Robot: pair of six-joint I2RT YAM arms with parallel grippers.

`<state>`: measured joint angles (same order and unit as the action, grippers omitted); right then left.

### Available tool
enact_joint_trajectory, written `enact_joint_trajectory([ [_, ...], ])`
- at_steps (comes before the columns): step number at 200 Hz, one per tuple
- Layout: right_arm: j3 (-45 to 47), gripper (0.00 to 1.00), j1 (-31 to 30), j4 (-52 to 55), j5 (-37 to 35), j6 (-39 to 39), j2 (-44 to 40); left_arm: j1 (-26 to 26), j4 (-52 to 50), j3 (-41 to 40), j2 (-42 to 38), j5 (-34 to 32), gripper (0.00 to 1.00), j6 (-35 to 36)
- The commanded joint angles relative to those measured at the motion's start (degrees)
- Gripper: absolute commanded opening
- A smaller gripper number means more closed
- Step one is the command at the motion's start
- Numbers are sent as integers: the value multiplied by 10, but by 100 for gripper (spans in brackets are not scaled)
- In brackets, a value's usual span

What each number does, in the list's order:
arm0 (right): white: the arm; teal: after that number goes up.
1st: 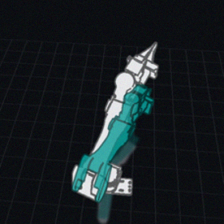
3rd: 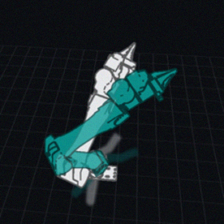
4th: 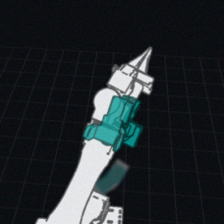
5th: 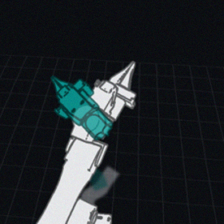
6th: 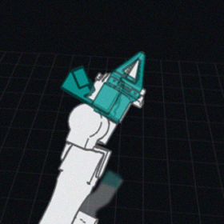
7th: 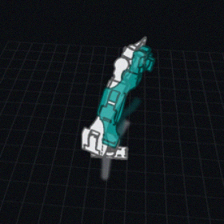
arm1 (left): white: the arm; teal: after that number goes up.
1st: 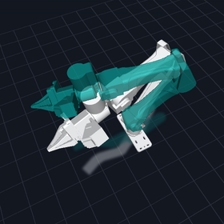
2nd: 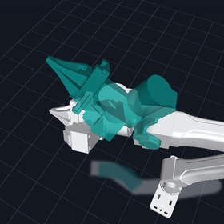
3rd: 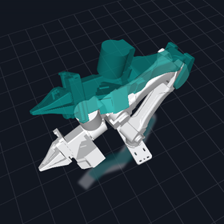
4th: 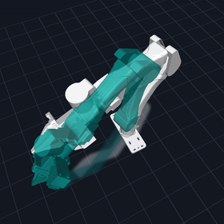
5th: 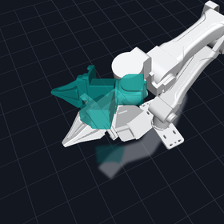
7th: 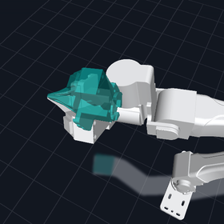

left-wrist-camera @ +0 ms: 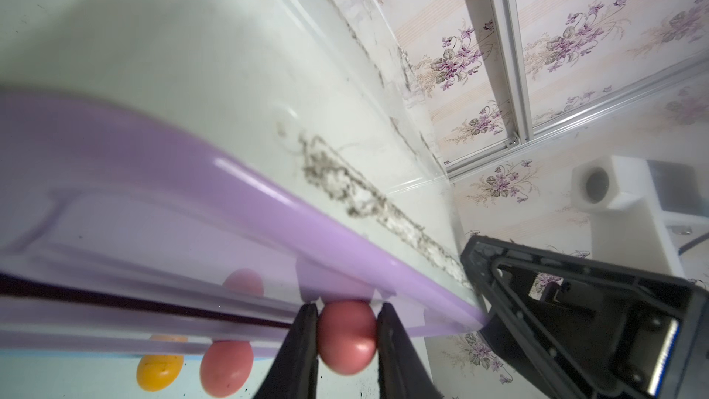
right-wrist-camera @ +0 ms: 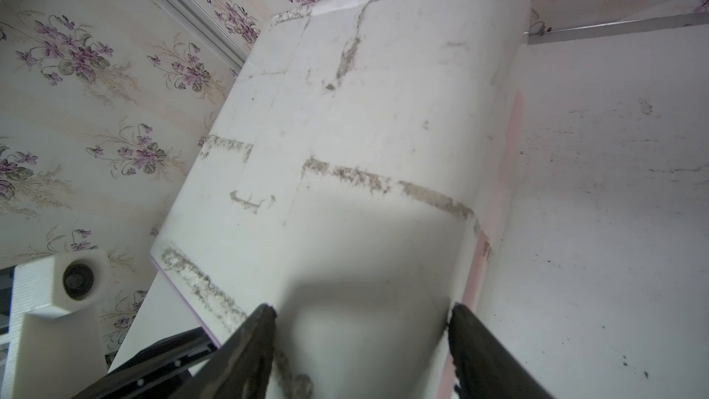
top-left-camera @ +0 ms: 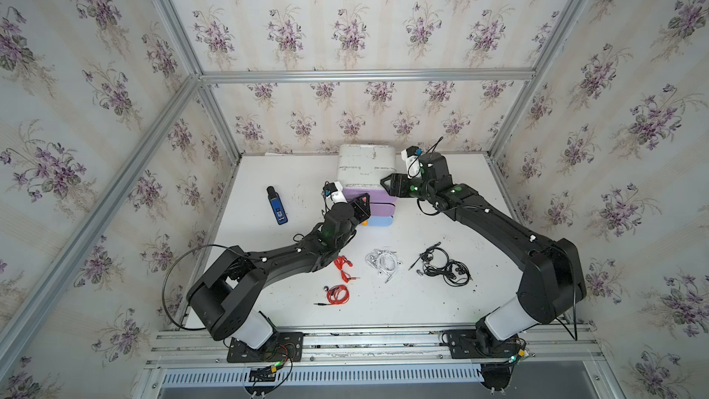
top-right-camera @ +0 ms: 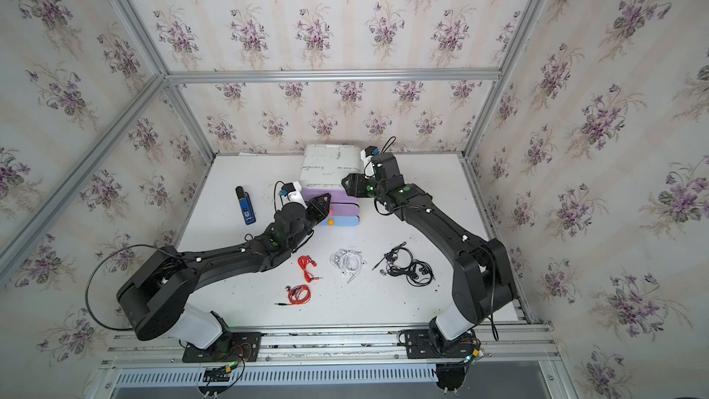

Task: Place the wired earphones into the drawer by color
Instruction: Open the drawer in the storage box.

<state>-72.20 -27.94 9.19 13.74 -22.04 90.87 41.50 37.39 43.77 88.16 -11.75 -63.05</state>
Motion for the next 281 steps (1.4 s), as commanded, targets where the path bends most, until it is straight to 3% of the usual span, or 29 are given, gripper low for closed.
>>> enact_joint_trajectory([
  [1, -1, 74, -1, -6, -8, 4, 2, 4, 6, -14, -11, 2, 18, -5],
  [92, -4, 74, 0, -5, -10, -2, 4, 52, -16, -91, -111, -20, 17, -33],
  [147, -7, 74, -1, -2, -12, -7, 7, 111, -53, -140, -169, -59, 17, -53],
  [203, -7, 74, -1, -4, -11, -11, 7, 139, -94, -171, -219, -100, 18, -61],
  [244, -8, 74, -3, -5, -8, -13, 10, 144, -96, -164, -208, -98, 25, -63],
  [281, -9, 74, -4, -2, -9, -12, 11, 148, -84, -160, -200, -89, 41, -62],
])
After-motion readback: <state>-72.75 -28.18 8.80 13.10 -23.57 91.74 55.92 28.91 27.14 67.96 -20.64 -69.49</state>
